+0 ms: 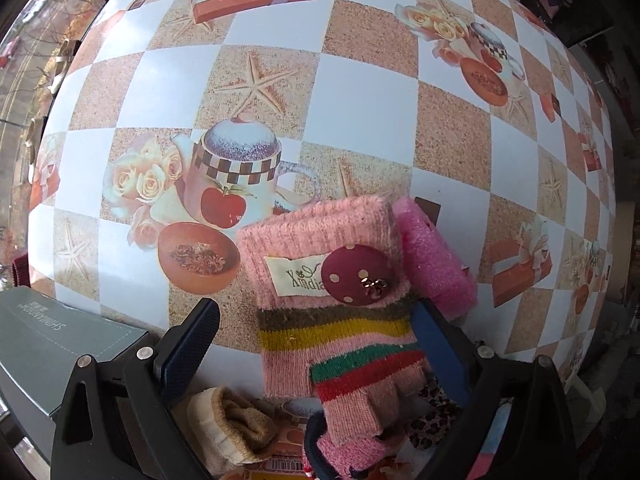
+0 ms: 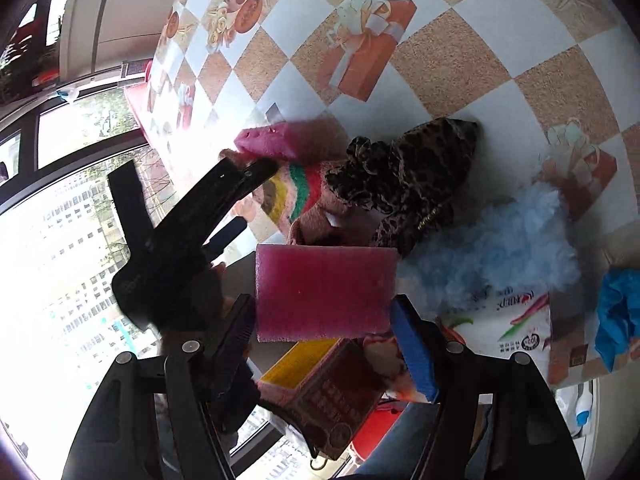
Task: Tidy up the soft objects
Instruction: 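Grasp the pink striped knit glove with the left tool while the right tool grasps a pink sponge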
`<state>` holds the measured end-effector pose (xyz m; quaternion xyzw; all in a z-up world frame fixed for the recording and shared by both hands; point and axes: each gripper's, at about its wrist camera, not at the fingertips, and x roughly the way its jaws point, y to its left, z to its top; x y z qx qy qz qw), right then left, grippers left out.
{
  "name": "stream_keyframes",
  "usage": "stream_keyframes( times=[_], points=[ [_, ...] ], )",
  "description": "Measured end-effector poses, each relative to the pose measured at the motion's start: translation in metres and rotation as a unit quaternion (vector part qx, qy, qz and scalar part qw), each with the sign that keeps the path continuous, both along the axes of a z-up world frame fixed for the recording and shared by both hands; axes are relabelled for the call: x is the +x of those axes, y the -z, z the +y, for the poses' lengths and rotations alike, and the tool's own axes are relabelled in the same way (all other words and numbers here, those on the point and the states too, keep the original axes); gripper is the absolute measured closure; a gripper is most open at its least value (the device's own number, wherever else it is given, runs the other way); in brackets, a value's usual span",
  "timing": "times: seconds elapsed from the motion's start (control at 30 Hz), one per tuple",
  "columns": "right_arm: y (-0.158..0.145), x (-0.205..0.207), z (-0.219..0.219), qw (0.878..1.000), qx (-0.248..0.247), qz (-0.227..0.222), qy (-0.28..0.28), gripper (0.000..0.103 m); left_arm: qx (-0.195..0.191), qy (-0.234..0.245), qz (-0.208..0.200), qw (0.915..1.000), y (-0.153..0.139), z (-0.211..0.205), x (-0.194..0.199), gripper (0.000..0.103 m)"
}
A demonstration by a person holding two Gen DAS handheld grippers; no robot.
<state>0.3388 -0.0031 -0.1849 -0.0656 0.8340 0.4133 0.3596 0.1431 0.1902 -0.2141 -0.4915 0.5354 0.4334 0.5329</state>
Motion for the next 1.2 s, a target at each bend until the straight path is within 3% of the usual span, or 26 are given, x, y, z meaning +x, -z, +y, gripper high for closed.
stream_keyframes(
  times=[0.23, 0.3, 0.37, 0.4, 0.43, 0.6, 0.77, 1.0, 1.03, 1.07, 1.2],
  points=[
    [-0.012, 0.009, -0.010, 1.000, 0.006, -0.003, 0.007, 0.032, -0.015, -0.012, -0.029, 0.9994, 0.011, -0.003, -0.001, 0.008],
    [-0.015, 0.011, -0.011, 1.000, 0.010, -0.011, 0.003, 0.032, -0.014, -0.009, -0.036, 0.9992, 0.012, -0.004, 0.000, 0.027],
    [-0.015, 0.011, -0.011, 1.000, 0.012, -0.014, 0.000, 0.032, -0.016, -0.011, -0.077, 0.9968, 0.011, -0.002, -0.004, 0.056],
    [-0.015, 0.011, -0.010, 1.000, 0.013, -0.015, -0.003, 0.032, -0.017, -0.011, -0.092, 0.9956, 0.010, -0.002, -0.002, 0.067],
    [-0.017, 0.008, -0.010, 1.000, 0.016, -0.018, -0.009, 0.032, -0.015, -0.003, -0.097, 0.9952, 0.007, -0.003, 0.001, 0.091],
    [-0.016, -0.005, -0.003, 0.997, 0.023, -0.059, -0.054, 0.032, -0.003, 0.048, -0.114, 0.9923, -0.005, -0.006, 0.013, 0.092],
    [-0.008, -0.032, 0.013, 0.986, 0.036, -0.118, -0.116, 0.021, 0.013, 0.032, -0.125, 0.9915, -0.018, -0.001, 0.006, 0.092],
    [0.014, -0.076, 0.035, 0.974, 0.047, -0.145, -0.168, 0.022, 0.029, 0.025, -0.129, 0.9909, -0.039, -0.002, -0.014, 0.092],
    [0.017, -0.080, 0.037, 0.971, 0.044, -0.157, -0.175, 0.031, 0.032, 0.025, -0.128, 0.9909, -0.040, -0.002, -0.015, 0.092],
    [0.020, -0.083, 0.036, 0.968, 0.039, -0.168, -0.181, 0.032, 0.034, 0.025, -0.128, 0.9909, -0.043, -0.002, -0.016, 0.092],
    [0.011, -0.074, 0.028, 0.972, 0.051, -0.167, -0.159, 0.032, 0.048, 0.026, -0.132, 0.9898, -0.056, -0.006, -0.024, 0.092]
  ],
)
